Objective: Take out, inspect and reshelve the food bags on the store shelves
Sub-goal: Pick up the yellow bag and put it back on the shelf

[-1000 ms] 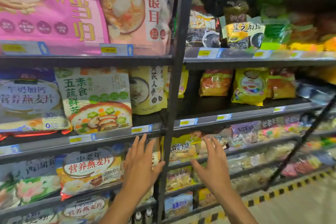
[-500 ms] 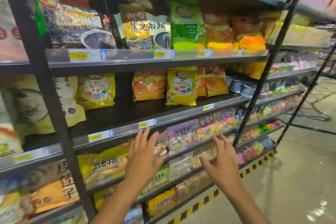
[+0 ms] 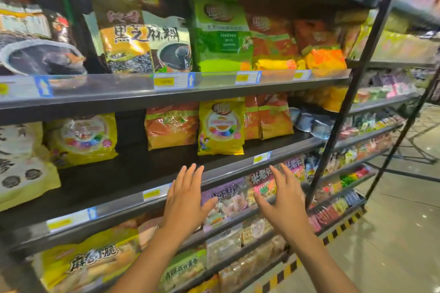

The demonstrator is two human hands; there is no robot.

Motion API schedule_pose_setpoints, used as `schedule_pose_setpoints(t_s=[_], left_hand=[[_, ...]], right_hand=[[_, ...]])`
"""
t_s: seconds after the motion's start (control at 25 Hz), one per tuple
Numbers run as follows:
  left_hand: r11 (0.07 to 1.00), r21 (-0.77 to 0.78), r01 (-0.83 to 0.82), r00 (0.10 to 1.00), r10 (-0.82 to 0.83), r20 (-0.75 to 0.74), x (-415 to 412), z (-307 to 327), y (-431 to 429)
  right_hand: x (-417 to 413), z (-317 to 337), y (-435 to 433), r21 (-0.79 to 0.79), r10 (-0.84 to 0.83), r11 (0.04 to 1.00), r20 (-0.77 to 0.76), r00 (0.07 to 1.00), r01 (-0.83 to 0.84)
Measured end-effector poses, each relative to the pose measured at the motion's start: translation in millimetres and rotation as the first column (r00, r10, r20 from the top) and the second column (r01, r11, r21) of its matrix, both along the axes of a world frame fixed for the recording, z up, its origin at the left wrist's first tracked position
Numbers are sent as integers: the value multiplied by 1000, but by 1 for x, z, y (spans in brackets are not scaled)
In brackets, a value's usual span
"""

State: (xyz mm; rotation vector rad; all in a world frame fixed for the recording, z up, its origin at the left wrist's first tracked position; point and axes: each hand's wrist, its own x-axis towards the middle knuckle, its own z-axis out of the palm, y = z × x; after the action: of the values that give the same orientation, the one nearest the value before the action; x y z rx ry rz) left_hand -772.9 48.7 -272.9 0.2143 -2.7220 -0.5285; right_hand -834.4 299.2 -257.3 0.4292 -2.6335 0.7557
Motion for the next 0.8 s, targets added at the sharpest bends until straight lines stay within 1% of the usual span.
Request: schedule_pose_setpoints(t_s=[0.16,0.28,0.4,0.48,0.52,0.6,0.68,0.72,0.8], left_hand=[[992,94,-81,992,71,108,-72,5,-22],[962,228,-150,956,82,283,-136,6,-46],[932,321,-169,895,8,447,-190,12,-64],[865,466,-186,848,-98,521,-211,19,-65],[821,537,-193,842,-142,520,-219,19,-65],[774,605,-186,881,-142,451,-235,13,-71],[778,604,-172,928,-77,364,-245,5,-77],[783,597,-174,935,-60,350,-247,5,-77],[769,621,-154,934,-91,344,-247,2,-77]], right_hand=[[-73,1,-23,2,40,999,28,999,-40],[-124,5,-39,-17,63,998,63,996,-62],[-161,2,-52,-50,81,996,96,992,-77],[-181,-1,-59,-56,102,994,118,988,-96],[-190,-3,-61,-47,108,994,128,986,-103],[-208,-4,-63,-51,115,993,146,983,-109],[-224,-4,-63,-110,138,987,188,973,-118],[-231,-4,-63,-155,163,979,211,964,-132],[-245,-6,-62,-232,211,961,259,942,-152]])
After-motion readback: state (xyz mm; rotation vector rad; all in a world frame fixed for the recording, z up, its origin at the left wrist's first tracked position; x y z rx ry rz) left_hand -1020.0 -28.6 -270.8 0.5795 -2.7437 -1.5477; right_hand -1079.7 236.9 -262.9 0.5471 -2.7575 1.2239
